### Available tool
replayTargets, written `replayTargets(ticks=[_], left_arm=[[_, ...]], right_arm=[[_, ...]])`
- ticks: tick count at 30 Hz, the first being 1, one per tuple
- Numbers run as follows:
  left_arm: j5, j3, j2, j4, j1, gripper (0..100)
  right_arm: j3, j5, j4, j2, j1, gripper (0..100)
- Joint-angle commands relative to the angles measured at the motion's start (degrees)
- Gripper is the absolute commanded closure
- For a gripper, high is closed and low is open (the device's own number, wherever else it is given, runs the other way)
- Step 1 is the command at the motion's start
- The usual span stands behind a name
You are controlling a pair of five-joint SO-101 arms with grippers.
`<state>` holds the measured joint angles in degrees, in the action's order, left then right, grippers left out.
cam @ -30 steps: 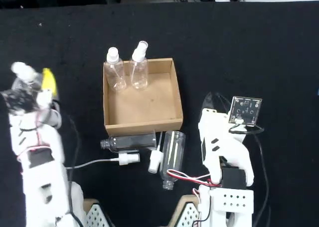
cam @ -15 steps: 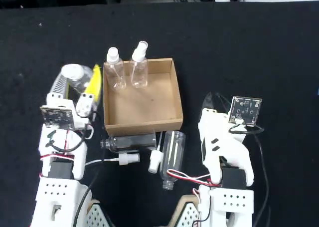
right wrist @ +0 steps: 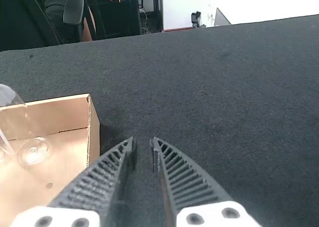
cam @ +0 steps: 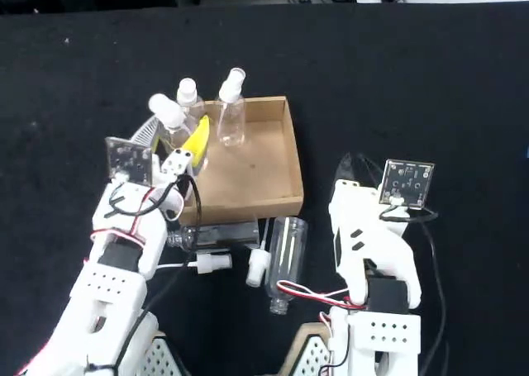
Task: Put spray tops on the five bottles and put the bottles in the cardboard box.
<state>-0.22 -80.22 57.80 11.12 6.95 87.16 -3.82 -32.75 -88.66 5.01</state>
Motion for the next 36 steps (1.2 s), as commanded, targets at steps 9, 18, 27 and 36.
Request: replayTargets(ticks=[9, 18, 27, 36], left_arm=[[0.53, -2.77, -13.01, 20.92, 0.92, 97], [0.53, -1.89, -20.84, 24.53, 1.01, 97], [0.44, -1.80, -32.53, 36.13, 1.63, 97], [0.44, -1.71, -38.42, 40.79, 1.63, 97]], right_arm=[[-0.57, 0.53, 1.85, -0.75, -0.53, 95.9], [-0.66, 0.53, 1.85, -0.75, -0.53, 95.9], [-0.66, 0.53, 1.85, -0.75, -0.44, 95.9], [-0.66, 0.53, 1.85, -0.75, -0.44, 95.9]])
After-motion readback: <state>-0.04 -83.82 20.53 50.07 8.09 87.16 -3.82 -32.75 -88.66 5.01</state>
